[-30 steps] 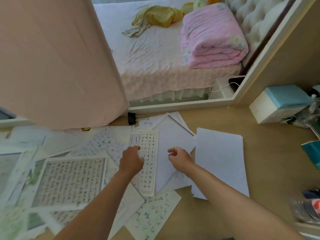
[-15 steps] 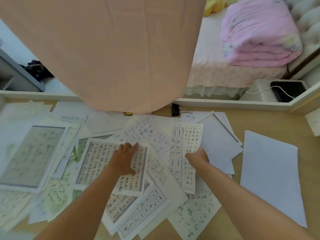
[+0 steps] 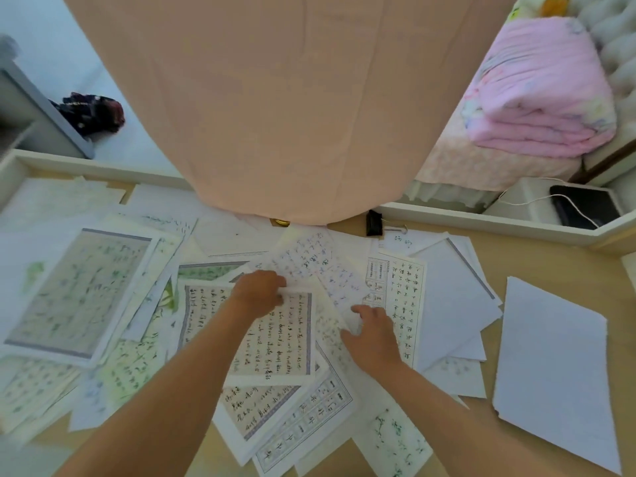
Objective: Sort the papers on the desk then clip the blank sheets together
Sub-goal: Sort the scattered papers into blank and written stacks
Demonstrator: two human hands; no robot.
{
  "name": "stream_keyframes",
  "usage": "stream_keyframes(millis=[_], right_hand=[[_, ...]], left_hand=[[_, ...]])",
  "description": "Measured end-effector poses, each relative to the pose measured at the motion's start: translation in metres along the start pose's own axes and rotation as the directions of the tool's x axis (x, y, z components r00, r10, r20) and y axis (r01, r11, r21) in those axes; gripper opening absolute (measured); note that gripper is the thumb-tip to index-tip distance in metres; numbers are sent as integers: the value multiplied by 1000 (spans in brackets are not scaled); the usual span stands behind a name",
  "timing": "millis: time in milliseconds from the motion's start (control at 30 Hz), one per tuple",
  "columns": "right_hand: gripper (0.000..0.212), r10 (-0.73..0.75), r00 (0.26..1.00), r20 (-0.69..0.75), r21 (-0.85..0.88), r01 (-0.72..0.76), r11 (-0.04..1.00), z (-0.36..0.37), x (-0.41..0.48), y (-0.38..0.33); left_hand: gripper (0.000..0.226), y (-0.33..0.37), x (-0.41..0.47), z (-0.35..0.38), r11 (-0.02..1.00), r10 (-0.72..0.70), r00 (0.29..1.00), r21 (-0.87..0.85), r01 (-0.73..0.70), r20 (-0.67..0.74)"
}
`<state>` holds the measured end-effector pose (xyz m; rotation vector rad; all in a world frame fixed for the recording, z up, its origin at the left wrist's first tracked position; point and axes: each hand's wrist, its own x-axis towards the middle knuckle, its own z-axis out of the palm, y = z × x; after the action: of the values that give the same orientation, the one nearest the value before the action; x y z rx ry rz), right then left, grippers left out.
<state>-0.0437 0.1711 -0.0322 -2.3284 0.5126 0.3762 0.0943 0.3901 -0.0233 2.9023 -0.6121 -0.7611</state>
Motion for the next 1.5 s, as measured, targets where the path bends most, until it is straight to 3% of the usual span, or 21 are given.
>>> stream_keyframes(millis=[67,133,300,367,467,567,633,700,733,867,1000,1100,1233,1367,1433,1500], right_hand=[[68,18,1000,16,216,-21,976,-3,1,-11],[81,64,994,89,425,-96,900,-10,1,-23],[86,199,954,226,667,-301,682,-16,6,-33],[74,211,927,309,611,-363,703,-17,5,-37],[31,100,900,423,461,-309,832,-14,-2,-44],[19,29,953,302,317,-129,940,-4,-5,-55],[19,-24,963,267,256,-47,966,7,-4,-66],[22,-49,968,246,209,-4,978,25,0,-72],[25,-60,972,228,183,18,983,34,1,-76],[63,-52,979,196,-2,53,999,66,2,-82],[64,65,970,232,-44,-56,997,75,-1,-81],[52,58,965,256,-16,-55,998,72,-2,-74],[38,-16,961,277,170,-33,985,52,-5,-66],[29,-14,942,337,287,-88,954,22,3,-51],[25,-14,947,322,253,-72,965,6,8,-37],[23,29,967,253,212,-85,974,-8,13,-21]], left_hand=[[15,-10,-9,-9,974,-21,1000,-228,16,-20],[13,-18,-24,-18,879,-87,995,-474,56,-44],[14,-12,-69,-17,406,-264,964,-909,95,-18],[17,-8,-84,-4,279,-372,928,-956,93,-18],[18,-2,-103,21,210,-505,863,-968,137,12],[27,-1,-118,53,311,-613,790,-912,268,23],[49,-3,-129,73,388,-748,664,-820,421,-12],[73,-5,-140,85,297,-840,538,-777,555,63],[81,-4,-145,89,240,-853,508,-773,587,121],[94,3,-151,93,84,-828,503,-833,547,247],[75,5,-155,84,-176,-769,516,-901,396,377],[47,4,-162,83,-117,-748,581,-926,360,321],[14,15,-171,65,-45,-703,687,-976,212,182],[26,29,-168,56,48,-653,742,-969,243,153],[29,32,-164,67,178,-672,727,-922,344,141],[43,33,-160,82,338,-737,668,-798,499,106]])
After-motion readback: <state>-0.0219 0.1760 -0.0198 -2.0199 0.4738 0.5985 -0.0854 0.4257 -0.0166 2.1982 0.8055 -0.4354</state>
